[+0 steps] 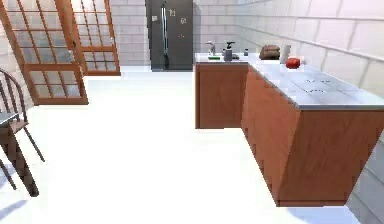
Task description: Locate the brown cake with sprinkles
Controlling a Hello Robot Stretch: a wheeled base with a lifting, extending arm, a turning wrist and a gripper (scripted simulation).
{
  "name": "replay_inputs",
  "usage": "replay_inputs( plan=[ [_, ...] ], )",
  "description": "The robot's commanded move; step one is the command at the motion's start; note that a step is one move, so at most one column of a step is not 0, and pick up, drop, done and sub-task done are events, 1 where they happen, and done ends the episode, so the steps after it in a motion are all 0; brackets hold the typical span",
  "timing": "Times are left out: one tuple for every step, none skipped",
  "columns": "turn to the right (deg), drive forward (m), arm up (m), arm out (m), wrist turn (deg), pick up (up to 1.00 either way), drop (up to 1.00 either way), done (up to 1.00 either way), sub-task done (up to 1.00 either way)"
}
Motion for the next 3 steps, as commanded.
replay_inputs(
  plan=[
    [0.0,1.0,0.0,0.0,0.0,0.0,0.0,0.0,0.0],
    [0.0,0.8,0.0,0.0,0.0,0.0,0.0,0.0,0.0],
    [30.0,0.0,0.0,0.0,0.0,0.0,0.0,0.0,0.0]
  ],
)
